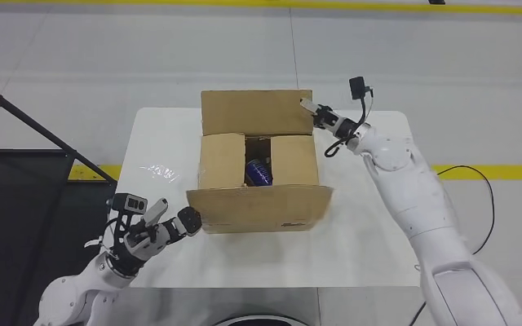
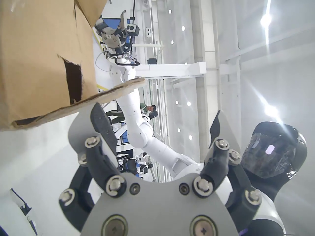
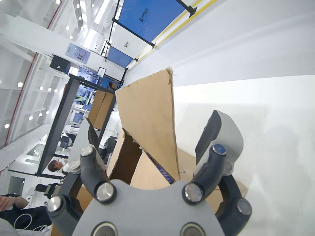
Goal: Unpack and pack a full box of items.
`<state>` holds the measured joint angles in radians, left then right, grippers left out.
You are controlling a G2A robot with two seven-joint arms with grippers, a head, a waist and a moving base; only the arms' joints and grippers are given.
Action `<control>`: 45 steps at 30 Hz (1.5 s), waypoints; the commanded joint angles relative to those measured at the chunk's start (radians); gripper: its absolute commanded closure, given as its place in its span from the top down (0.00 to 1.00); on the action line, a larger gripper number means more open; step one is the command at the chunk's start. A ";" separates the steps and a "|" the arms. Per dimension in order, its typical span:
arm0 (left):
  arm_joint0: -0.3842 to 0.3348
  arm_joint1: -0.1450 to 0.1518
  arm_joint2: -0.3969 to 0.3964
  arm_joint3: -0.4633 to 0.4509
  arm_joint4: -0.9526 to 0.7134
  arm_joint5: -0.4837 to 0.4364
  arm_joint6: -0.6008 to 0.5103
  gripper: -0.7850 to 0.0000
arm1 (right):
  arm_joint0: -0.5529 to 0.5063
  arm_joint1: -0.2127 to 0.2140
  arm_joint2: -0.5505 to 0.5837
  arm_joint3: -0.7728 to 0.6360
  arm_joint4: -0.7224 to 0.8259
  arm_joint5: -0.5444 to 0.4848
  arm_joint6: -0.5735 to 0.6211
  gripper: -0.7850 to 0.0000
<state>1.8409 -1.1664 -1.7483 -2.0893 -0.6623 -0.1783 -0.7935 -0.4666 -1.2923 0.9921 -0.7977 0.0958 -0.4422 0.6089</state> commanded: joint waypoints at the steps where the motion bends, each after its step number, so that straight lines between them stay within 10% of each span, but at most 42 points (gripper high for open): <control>1: -0.007 0.000 0.006 -0.004 0.022 0.008 0.019 1.00 | 0.013 -0.008 0.000 0.022 0.044 -0.023 0.016 1.00; 19: -0.134 -0.009 0.130 0.029 0.227 0.063 0.285 1.00 | 0.055 0.002 0.088 -0.034 0.273 -0.050 0.337 1.00; 45: -0.180 -0.014 0.184 0.065 0.310 0.065 0.375 1.00 | -0.110 0.097 0.214 -0.399 0.183 0.365 0.606 1.00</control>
<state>1.6614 -1.1805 -1.5660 -2.0254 -0.3561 -0.1125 -0.4243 -0.5688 -1.1975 1.2028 -1.1934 0.2791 -0.0882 1.2134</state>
